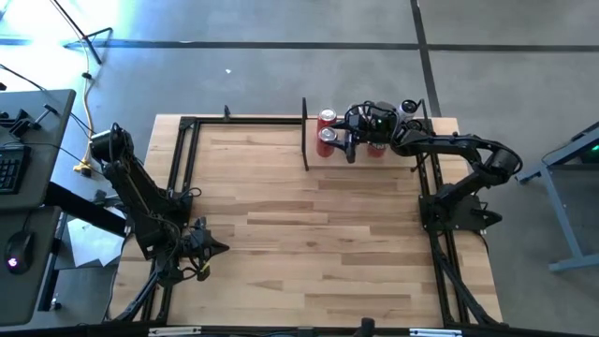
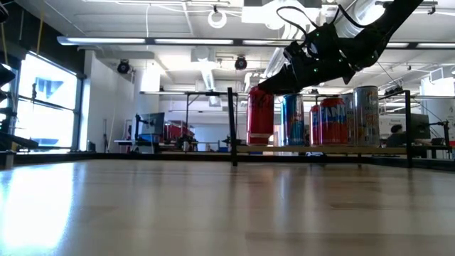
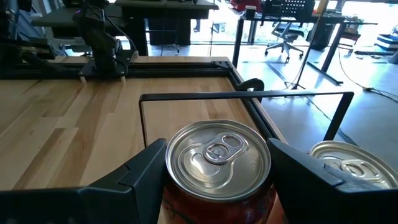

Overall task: Place canned beverage on shelf
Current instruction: Put the red-black soda can on the shelf aligned with the other red-black soda can

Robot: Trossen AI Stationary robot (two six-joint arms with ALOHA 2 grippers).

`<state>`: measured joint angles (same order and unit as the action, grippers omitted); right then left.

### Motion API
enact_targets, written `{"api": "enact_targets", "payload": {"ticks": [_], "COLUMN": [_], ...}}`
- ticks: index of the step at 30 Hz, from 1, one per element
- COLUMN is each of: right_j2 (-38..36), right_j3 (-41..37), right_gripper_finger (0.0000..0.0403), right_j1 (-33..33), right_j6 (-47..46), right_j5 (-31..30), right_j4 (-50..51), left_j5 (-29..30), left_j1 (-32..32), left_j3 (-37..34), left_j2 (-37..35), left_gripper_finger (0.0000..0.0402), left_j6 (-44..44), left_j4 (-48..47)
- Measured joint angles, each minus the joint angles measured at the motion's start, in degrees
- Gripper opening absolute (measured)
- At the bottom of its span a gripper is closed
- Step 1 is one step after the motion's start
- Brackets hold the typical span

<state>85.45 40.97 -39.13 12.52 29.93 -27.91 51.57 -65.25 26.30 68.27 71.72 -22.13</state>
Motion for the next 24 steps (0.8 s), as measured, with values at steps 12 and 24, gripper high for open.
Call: {"api": "enact_targets", "payload": {"ticks": [12,24], "right_j2": [0.0,0.1], "right_j3": [0.0,-0.1], "right_gripper_finger": [0.0238,0.024], "right_j1": [0.0,0.3], "right_j6": [-0.5,-0.7], "right_j5": [-1.0,-4.0], "right_j4": [0.8,0.5], "left_j5": [-0.7,-1.5], "left_j1": [0.0,0.0], "left_j3": [0.0,0.0], "left_j2": [0.0,0.0], "left_gripper_finger": [0.0,0.0], "left_j6": [-2.0,-3.9], "left_j4": [2.2,3.6]}}
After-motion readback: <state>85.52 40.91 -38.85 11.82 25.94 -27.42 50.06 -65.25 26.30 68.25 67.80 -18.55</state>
